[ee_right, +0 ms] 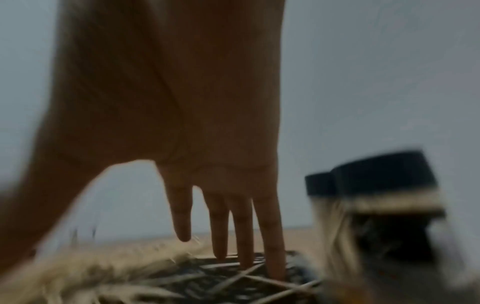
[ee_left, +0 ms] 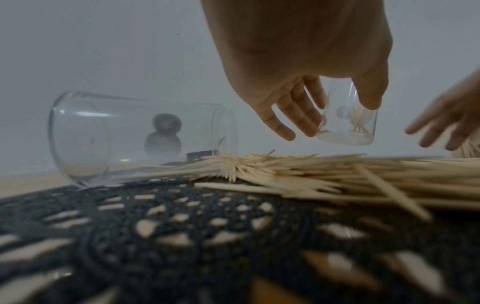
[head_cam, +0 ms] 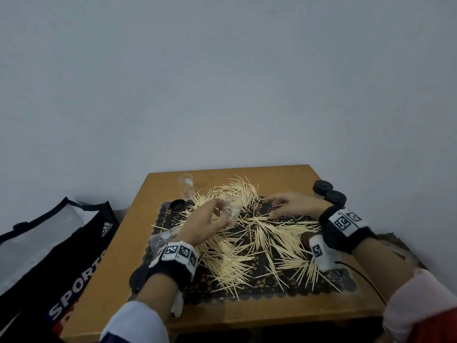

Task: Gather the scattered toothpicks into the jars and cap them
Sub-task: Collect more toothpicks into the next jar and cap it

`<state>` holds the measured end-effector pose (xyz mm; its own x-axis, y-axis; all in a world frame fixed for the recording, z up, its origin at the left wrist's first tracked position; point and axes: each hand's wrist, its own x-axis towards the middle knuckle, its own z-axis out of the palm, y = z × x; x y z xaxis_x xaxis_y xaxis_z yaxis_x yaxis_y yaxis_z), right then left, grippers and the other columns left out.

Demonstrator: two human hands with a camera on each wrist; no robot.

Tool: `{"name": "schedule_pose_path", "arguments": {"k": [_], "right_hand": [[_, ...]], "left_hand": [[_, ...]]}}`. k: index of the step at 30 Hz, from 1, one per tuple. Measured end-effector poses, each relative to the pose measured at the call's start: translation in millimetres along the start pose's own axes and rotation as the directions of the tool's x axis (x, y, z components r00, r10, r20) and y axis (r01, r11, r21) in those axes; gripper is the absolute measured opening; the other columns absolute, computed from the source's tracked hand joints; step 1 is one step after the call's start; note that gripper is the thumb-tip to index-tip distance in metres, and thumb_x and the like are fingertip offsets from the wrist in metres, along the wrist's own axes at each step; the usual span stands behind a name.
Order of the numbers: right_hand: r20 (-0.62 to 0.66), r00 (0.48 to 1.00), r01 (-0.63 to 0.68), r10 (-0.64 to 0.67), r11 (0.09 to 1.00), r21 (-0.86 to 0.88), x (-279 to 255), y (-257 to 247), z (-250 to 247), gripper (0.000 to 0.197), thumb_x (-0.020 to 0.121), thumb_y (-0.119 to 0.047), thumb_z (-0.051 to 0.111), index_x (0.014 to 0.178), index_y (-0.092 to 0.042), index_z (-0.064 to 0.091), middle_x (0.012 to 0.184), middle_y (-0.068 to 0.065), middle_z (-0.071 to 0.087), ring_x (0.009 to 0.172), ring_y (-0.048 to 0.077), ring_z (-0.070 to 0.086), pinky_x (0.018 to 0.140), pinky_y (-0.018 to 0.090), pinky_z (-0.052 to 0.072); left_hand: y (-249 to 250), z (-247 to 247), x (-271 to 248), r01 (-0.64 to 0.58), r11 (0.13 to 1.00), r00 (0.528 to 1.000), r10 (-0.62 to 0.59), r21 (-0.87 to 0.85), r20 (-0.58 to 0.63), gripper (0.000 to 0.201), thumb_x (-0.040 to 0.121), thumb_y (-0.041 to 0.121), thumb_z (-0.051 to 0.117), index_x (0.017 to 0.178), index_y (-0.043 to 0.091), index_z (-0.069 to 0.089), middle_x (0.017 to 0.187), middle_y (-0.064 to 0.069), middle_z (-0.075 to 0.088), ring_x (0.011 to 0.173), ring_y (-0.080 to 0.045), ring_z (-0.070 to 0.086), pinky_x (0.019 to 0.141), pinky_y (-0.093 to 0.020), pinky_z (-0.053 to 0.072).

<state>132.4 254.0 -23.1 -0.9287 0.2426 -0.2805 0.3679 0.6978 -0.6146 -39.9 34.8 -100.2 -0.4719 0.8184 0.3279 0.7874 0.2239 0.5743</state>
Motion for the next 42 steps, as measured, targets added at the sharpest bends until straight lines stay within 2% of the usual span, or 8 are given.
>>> {"name": "schedule_pose_path", "arguments": {"k": [4,9,14,21,25,34,39,42], "right_hand": [[0.182,0.941,-0.196,0.285,0.898,-0.395,-4,25,7,0.118,0.070,-0.062,0.074,0.155,-0.026,0.000,0.163,0.002,-0.001,0.149,0.024,0.004,0.120,0.043,0.010],[0.131,0.942,-0.218,0.310,0.859,-0.463,-6,36,22,0.133,0.055,-0.059,0.085,0.155,-0.026,0.004,0.162,0.003,0.000,0.148,0.027,0.006,0.119,0.049,0.016],[0.059,0.973,-0.174,0.222,0.877,-0.448,-10,31,17,0.110,0.062,-0.051,0.085,0.151,-0.022,0.027,0.148,0.002,0.029,0.137,0.024,0.029,0.112,0.041,0.031],[0.094,0.974,-0.134,0.206,0.858,-0.495,-15,33,17,0.113,0.059,-0.049,0.088,0.150,-0.024,0.025,0.138,0.001,0.031,0.131,0.022,0.031,0.110,0.040,0.033],[0.089,0.981,-0.113,0.171,0.885,-0.452,-15,33,15,0.096,0.066,-0.040,0.086,0.144,-0.020,0.034,0.127,-0.004,0.036,0.120,0.016,0.037,0.101,0.031,0.037],[0.055,0.998,-0.006,0.033,0.898,-0.439,-17,33,20,0.059,0.072,-0.029,0.080,0.123,-0.020,0.051,0.114,-0.004,0.045,0.103,0.013,0.046,0.087,0.026,0.044],[0.041,0.999,0.013,0.004,0.917,-0.399,-18,32,20,0.048,0.076,-0.020,0.075,0.120,-0.016,0.055,0.111,-0.002,0.050,0.094,0.011,0.049,0.067,0.015,0.038],[0.047,0.999,0.033,-0.017,0.921,-0.389,-17,30,19,0.044,0.079,-0.015,0.072,0.120,-0.014,0.057,0.111,-0.002,0.053,0.095,0.010,0.050,0.068,0.012,0.039]], "left_hand": [[-1,0,0,0.017,1.000,1.000,-0.017,0.003,0.001,0.039,0.088,0.042,0.067,0.119,0.021,0.054,0.109,0.011,0.062,0.091,-0.003,0.061,0.077,-0.028,0.055],[3,-1,-1,0.038,0.999,0.999,-0.038,-0.003,0.004,0.039,0.088,0.039,0.069,0.118,0.019,0.054,0.109,0.010,0.062,0.091,-0.006,0.061,0.073,-0.020,0.049],[2,-1,-2,0.055,0.998,0.998,-0.055,-0.003,0.016,0.039,0.087,0.040,0.069,0.118,0.020,0.054,0.110,0.008,0.062,0.091,-0.005,0.062,0.070,-0.017,0.046],[0,-1,-2,0.053,0.999,0.998,-0.054,0.007,0.019,0.040,0.087,0.040,0.069,0.117,0.020,0.054,0.109,0.009,0.062,0.089,-0.005,0.061,0.070,-0.020,0.047],[-2,-1,-1,0.056,0.998,0.998,-0.057,0.012,0.021,0.044,0.086,0.043,0.070,0.119,0.020,0.054,0.110,0.009,0.062,0.091,-0.004,0.061,0.080,-0.031,0.054],[-1,0,-1,0.059,0.998,0.998,-0.059,0.012,0.029,0.045,0.086,0.045,0.068,0.121,0.020,0.053,0.111,0.008,0.062,0.092,-0.003,0.060,0.079,-0.026,0.054],[-1,0,-1,0.060,0.998,0.998,-0.060,0.012,0.036,0.047,0.086,0.046,0.068,0.121,0.020,0.053,0.111,0.008,0.062,0.091,-0.003,0.060,0.077,-0.024,0.053],[-2,0,-1,0.066,0.998,0.997,-0.066,0.007,0.031,0.046,0.086,0.045,0.069,0.121,0.019,0.054,0.111,0.008,0.063,0.091,-0.003,0.060,0.077,-0.025,0.053]]}}
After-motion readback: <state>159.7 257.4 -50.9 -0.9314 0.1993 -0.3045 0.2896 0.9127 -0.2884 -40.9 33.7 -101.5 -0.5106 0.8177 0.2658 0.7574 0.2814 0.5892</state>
